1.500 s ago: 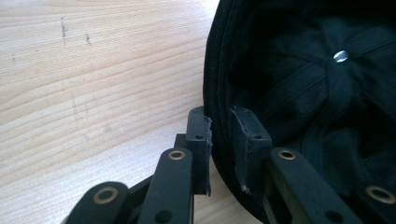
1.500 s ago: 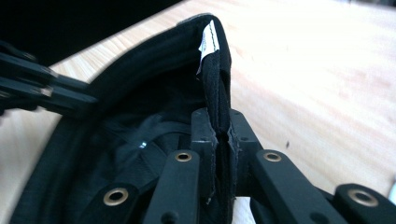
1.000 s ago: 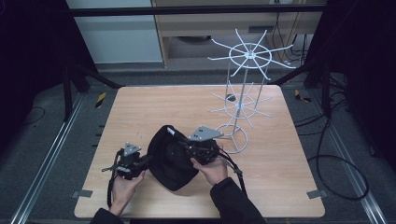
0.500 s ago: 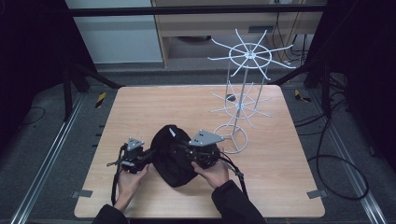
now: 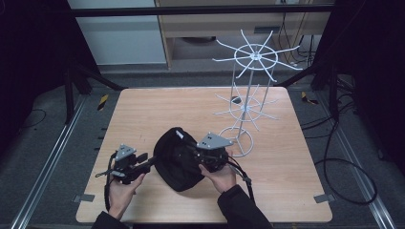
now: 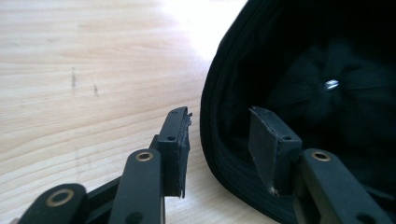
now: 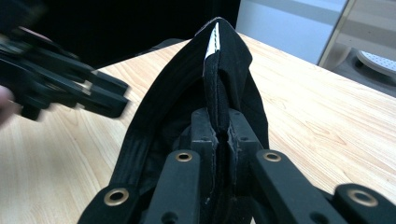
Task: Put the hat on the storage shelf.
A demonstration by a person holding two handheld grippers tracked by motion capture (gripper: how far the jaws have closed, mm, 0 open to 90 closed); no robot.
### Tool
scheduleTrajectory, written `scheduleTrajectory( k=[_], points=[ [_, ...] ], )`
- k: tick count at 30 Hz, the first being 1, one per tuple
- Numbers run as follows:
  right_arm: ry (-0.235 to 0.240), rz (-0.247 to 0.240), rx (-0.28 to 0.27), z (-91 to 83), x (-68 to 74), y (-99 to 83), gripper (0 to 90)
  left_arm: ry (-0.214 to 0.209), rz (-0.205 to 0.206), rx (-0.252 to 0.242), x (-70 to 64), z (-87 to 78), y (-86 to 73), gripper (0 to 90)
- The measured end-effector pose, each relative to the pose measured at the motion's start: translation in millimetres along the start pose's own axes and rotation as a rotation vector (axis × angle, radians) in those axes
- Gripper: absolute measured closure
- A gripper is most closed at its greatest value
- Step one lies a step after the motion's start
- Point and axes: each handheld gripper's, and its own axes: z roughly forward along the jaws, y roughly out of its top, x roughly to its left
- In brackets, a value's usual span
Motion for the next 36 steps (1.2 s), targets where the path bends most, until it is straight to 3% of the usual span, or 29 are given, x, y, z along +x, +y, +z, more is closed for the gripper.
scheduleTrajectory(
  k=[7, 10, 16, 18, 21, 24, 30, 36],
  points=[
    [-0.003, 0.003, -0.004, -0.7, 0.1, -0.9, 83.9, -0.05, 0.031, -0.047, -14.0, -19.7, 10.5, 62.6],
    [-0.001, -0.004, -0.007, -0.9, 1.5, -1.5, 84.0, -0.067, 0.054, -0.058, -25.3, -20.9, 13.6, 68.4],
    [0.001, -0.005, -0.01, -2.3, 2.2, -1.6, 83.9, -0.082, 0.063, -0.052, -33.6, -16.8, 16.4, 75.1],
    [0.001, -0.009, -0.015, -3.6, 2.4, -1.1, 83.9, -0.038, 0.081, -0.02, -34.5, -11.8, 13.5, 77.5],
    [-0.002, -0.009, -0.017, -4.5, 2.5, -0.5, 83.9, -0.023, 0.077, 0.008, -32.0, -8.6, 9.3, 79.4],
    [-0.007, -0.008, -0.03, -7.2, 1.8, 1.7, 84.0, 0.01, 0.079, 0.075, -23.3, 0.7, -0.9, 81.6],
    [-0.007, -0.017, -0.049, -9.1, 3.0, 6.0, 84.0, 0.033, 0.076, 0.14, -18.4, 17.7, -9.1, 81.1],
    [0.005, -0.038, -0.059, -8.3, 6.4, 8.1, 84.0, 0.05, 0.069, 0.171, -16.1, 32.6, -12.6, 78.1]
  ],
)
